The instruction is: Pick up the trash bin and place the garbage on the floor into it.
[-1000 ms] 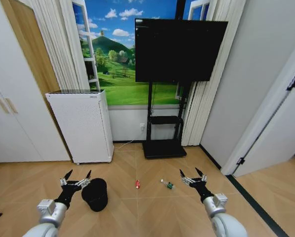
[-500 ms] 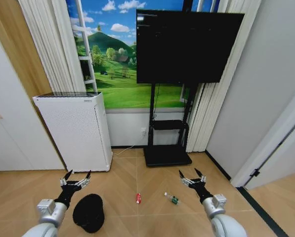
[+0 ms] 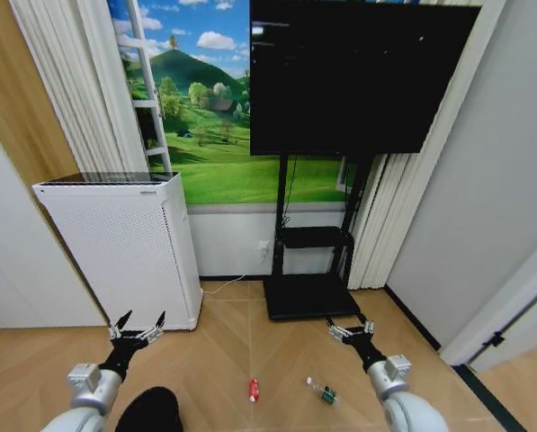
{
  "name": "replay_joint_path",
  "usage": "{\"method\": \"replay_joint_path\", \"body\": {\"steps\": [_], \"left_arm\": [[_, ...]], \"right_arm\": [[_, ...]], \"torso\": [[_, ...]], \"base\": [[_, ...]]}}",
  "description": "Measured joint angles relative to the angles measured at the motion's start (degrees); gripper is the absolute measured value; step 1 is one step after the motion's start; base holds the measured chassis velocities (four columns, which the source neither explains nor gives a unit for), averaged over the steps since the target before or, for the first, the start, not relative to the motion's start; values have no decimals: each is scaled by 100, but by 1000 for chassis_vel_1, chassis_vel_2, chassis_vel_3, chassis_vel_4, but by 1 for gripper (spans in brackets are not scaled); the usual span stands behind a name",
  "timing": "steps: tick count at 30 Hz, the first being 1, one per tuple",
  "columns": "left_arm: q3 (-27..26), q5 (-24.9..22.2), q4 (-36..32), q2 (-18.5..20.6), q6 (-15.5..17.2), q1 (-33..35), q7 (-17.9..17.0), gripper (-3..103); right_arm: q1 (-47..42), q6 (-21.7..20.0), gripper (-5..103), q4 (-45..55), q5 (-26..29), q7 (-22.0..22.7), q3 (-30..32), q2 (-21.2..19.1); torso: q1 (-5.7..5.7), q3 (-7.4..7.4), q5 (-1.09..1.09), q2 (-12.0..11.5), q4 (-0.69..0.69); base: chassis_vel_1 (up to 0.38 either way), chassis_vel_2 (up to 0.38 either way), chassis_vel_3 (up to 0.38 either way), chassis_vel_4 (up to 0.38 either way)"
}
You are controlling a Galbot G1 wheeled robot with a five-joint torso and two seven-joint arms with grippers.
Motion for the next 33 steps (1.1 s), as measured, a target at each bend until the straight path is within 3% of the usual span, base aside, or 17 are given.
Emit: {"method": "replay_joint_path", "body": {"steps": [33], "left_arm": [[26,269,49,-96,82,23,-54,100]], "right_arm": [[103,15,100,-138,15,53,39,-20]], "torso": [[-50,-47,0,-83,1]], "base": [[8,0,0,6]]}}
